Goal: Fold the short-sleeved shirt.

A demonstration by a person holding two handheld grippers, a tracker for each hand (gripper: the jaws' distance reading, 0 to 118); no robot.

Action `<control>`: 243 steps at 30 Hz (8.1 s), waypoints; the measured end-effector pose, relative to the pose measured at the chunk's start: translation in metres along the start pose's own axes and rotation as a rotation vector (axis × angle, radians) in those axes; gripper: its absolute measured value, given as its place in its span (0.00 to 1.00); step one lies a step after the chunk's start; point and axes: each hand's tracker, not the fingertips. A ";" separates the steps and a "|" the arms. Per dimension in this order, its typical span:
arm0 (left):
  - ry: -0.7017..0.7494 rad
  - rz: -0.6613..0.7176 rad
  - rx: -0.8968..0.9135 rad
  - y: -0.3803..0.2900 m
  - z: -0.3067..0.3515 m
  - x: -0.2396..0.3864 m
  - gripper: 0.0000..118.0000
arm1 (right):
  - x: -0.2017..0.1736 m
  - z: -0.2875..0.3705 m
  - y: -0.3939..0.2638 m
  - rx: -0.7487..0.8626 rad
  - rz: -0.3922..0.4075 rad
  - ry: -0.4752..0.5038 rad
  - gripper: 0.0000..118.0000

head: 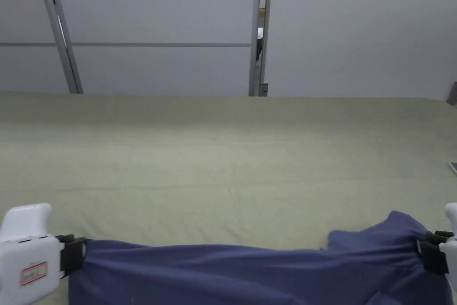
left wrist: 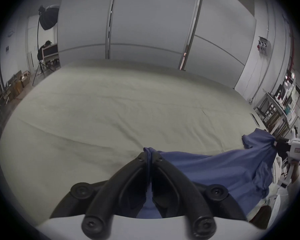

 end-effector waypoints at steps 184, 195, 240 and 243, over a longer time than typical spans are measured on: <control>-0.755 0.403 0.099 -0.086 0.083 0.101 0.59 | -0.076 0.184 -0.131 0.442 -0.407 0.197 0.02; -0.395 -0.160 -0.199 -0.182 0.001 0.182 0.17 | -0.099 0.164 -0.140 0.398 -0.378 0.250 0.02; -0.769 0.894 -0.176 -0.150 0.018 -0.121 0.30 | -0.241 -0.010 -0.066 -0.122 -0.301 0.726 0.02; -0.688 0.976 -0.040 -0.142 0.040 -0.193 0.29 | -0.277 -0.015 -0.051 -0.102 -0.292 0.763 0.02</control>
